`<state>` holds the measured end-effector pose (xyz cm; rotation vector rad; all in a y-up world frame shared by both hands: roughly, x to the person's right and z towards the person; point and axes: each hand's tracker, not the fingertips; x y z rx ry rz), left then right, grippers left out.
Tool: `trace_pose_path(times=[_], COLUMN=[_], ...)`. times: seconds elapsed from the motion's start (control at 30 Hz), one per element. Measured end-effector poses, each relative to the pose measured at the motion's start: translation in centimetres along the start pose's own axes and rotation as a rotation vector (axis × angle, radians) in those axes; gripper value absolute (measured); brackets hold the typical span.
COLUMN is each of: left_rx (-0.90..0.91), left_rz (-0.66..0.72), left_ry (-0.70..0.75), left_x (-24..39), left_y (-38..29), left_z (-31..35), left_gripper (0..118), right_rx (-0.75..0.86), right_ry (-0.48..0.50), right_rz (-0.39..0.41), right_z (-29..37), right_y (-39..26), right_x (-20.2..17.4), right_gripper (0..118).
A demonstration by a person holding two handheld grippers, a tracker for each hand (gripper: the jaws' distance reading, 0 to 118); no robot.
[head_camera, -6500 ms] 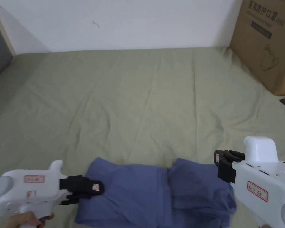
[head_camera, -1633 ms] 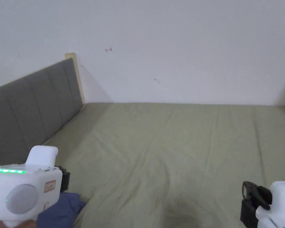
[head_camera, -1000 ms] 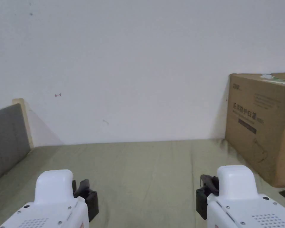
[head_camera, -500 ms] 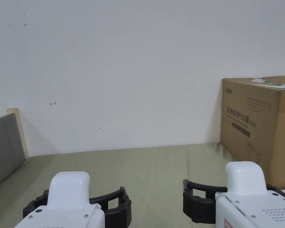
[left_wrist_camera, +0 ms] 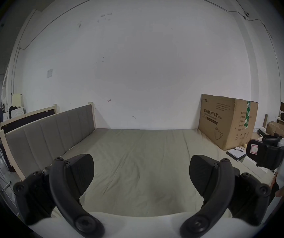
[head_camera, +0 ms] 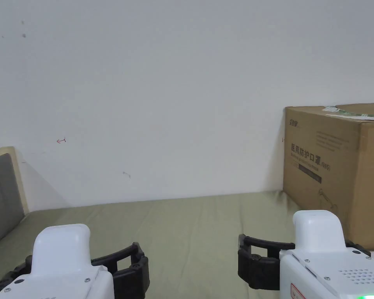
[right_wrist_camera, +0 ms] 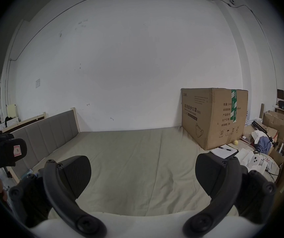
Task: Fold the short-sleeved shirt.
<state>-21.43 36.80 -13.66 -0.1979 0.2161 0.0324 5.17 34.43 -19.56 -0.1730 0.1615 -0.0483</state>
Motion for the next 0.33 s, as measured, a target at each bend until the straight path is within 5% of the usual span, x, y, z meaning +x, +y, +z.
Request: trace_pose_path(times=[0.33], left_rx=[0.056], left_rz=[0.004], left_ry=[0.014], left_x=[0.06], left_y=[0.12], left_z=[-0.26], left_gripper=[111], right_rx=[-0.002], right_ry=[0.006], right_rz=[0.01], right_z=[-0.25], right_y=[-0.03], right_x=[-0.56], right_gripper=[118])
